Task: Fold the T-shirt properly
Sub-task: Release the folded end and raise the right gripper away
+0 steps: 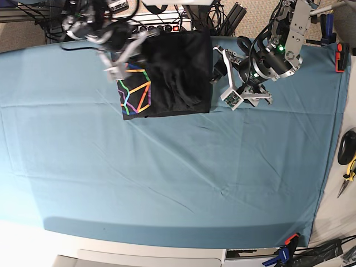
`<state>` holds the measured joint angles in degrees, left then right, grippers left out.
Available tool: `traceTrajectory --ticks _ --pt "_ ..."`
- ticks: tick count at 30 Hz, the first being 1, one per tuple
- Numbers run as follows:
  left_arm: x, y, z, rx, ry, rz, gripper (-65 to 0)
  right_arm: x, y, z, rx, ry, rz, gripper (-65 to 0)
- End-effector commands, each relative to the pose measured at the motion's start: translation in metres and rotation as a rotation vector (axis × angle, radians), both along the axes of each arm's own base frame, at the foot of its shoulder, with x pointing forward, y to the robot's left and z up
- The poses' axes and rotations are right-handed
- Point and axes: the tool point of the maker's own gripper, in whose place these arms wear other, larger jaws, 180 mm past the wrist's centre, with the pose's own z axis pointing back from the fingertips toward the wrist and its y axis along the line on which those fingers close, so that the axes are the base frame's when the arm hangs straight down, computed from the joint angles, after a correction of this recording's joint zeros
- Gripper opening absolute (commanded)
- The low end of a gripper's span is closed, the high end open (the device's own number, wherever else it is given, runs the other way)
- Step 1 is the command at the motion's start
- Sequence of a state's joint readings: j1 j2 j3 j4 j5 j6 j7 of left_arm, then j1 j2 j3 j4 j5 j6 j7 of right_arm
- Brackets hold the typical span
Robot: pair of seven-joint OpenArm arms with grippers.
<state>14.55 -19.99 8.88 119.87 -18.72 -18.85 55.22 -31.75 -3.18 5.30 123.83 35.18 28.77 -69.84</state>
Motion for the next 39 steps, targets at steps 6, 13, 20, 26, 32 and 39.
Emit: traceTrajectory --ticks 6,13,20,26,32,39 --pt "0.005 -0.003 0.011 -0.026 -0.038 -0.003 -27.7 -0.018 0.073 0.025 0.146 -0.063 0.226 -65.0" --pt "0.006 -0.003 0.011 -0.026 -0.038 -0.003 -27.7 -0.025 0.09 0.03 0.159 -0.088 0.304 -65.0" --pt "0.008 -0.004 0.013 -0.03 -0.052 -0.002 -27.7 -0.003 0.076 0.023 0.027 -0.149 0.29 -65.0" --pt "0.009 0.0 0.011 -0.003 -0.062 0.003 -27.7 0.012 0.061 0.015 -0.095 -0.18 0.283 -65.0" --pt "0.013 0.05 -0.005 0.203 -0.079 0.132 -27.7 0.076 0.018 0.037 -0.215 -0.362 0.119 -41.8" --pt "0.0 0.138 -0.009 0.325 -0.019 0.346 -27.7 0.13 -0.05 0.045 -0.222 -0.407 -0.108 -41.8"
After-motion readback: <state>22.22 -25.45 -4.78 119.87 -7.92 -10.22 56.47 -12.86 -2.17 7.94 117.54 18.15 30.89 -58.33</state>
